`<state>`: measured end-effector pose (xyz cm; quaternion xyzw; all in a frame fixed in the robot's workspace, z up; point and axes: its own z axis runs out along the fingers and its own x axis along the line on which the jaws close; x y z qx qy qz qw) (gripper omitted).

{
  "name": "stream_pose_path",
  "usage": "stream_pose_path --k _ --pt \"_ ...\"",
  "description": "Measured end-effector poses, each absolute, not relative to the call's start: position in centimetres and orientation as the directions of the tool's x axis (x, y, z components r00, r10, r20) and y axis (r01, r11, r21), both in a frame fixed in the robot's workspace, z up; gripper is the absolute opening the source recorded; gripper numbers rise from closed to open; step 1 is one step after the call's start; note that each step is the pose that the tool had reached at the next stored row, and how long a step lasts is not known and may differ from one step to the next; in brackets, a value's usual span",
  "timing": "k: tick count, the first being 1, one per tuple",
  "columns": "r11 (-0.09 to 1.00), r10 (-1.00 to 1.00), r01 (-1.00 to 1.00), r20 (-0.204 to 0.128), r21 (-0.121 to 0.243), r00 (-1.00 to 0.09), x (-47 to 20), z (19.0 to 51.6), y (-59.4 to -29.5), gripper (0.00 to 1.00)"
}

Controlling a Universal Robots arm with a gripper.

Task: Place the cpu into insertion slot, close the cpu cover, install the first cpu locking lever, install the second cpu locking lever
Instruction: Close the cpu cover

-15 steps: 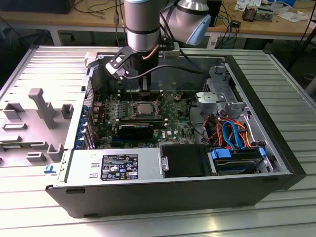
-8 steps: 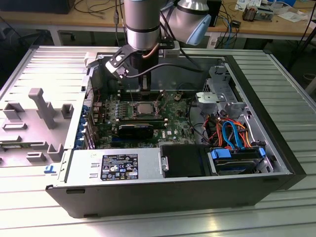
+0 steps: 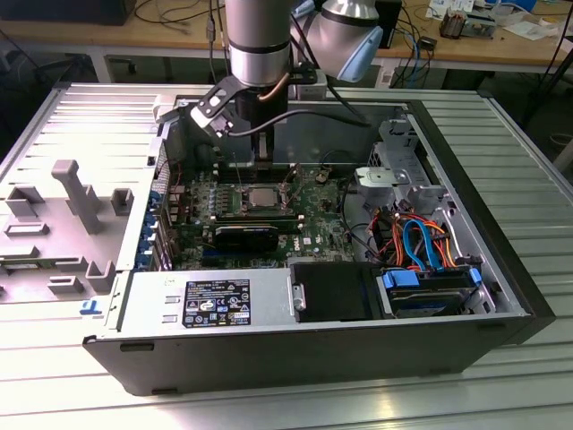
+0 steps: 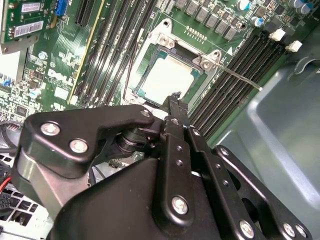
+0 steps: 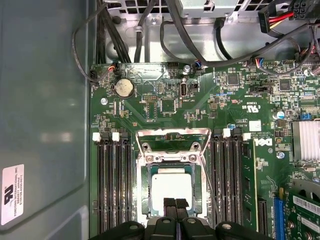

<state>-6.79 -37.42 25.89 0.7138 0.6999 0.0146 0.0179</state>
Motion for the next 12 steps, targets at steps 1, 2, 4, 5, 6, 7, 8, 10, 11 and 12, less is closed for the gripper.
stream_pose_path --k 1,2,4,5,6,7,8,10,11,12 --pt "-0.020 1.000 0.999 -0.004 0.046 0.020 -6.79 25.93 -37.42 0.11" --pt "-0.020 1.000 0.999 -0.004 0.046 0.020 -6.79 26.04 -37.42 0.11" --pt "-0.020 1.000 0.999 -0.004 0.046 0.020 -6.79 26.20 -37.42 0.11" --pt "-0.020 1.000 0.999 -0.004 0.046 0.020 -6.79 26.25 -37.42 0.11" --pt "-0.020 1.000 0.999 -0.004 0.046 0.020 -6.79 26.30 -37.42 0.11" --pt "-0.020 1.000 0.999 -0.004 0.046 0.020 -6.79 26.34 -37.42 0.11" --pt "-0.020 1.000 0.999 -0.004 0.046 0.020 -6.79 26.37 -37.42 0.11" --pt "-0.020 1.000 0.999 -0.004 0.046 0.020 -6.79 26.47 -37.42 0.11" --pt "-0.020 1.000 0.999 -0.004 0.046 0.020 -6.79 26.51 -37.42 0.11" --pt "-0.020 1.000 0.999 -0.004 0.046 0.020 -6.79 26.53 -37.42 0.11"
